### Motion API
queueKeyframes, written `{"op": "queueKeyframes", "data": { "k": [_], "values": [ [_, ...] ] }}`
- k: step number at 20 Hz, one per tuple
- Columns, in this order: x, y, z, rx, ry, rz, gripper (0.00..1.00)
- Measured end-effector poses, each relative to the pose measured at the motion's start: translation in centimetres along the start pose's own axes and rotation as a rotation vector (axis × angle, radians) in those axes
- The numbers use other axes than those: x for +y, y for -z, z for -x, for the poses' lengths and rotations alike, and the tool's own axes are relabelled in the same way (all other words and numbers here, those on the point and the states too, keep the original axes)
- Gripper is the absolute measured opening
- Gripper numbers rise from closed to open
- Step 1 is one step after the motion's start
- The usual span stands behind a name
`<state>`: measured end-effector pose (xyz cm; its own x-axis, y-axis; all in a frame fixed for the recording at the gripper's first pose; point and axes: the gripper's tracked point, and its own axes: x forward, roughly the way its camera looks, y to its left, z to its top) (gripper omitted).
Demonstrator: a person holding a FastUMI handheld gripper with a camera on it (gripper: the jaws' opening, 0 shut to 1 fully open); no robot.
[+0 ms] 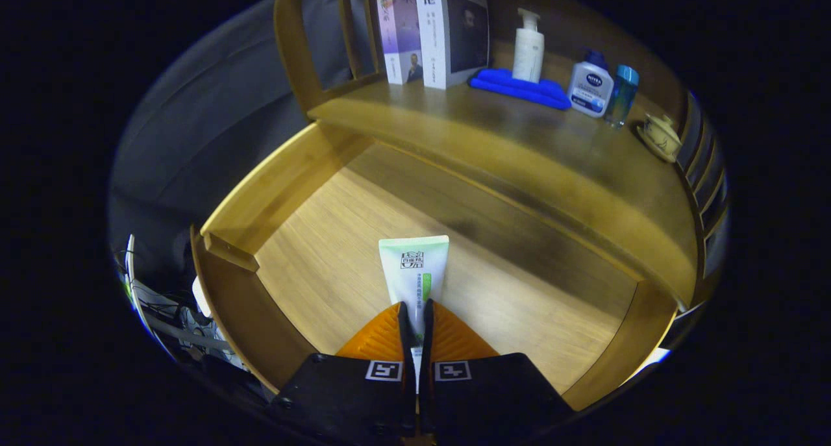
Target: Pull open the drawer, take out the items inside it, and place them on the countertop above the cabinet.
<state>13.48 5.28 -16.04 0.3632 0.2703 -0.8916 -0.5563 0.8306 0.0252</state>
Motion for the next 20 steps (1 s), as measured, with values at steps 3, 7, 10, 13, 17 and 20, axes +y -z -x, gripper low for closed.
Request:
{"op": "queueKeyframes", "data": {
  "k": [3, 7, 10, 13, 17, 20],
  "values": [
    [0.4, -1.8, 1.6, -0.053, -0.017, -0.002, 0.04],
    [0.4, -3.9, 3.2, -0.117, -0.026, -0.021, 0.04],
    [-0.2, -5.6, 4.0, -0.169, -0.029, -0.058, 0.04],
    [-1.2, -7.6, 4.7, -0.23, -0.013, -0.096, 0.04],
    [-3.3, -10.9, 5.0, -0.299, 0.041, -0.118, 0.04],
    [-5.4, -13.5, 4.4, -0.327, 0.089, -0.151, 0.05]
  ]
}}
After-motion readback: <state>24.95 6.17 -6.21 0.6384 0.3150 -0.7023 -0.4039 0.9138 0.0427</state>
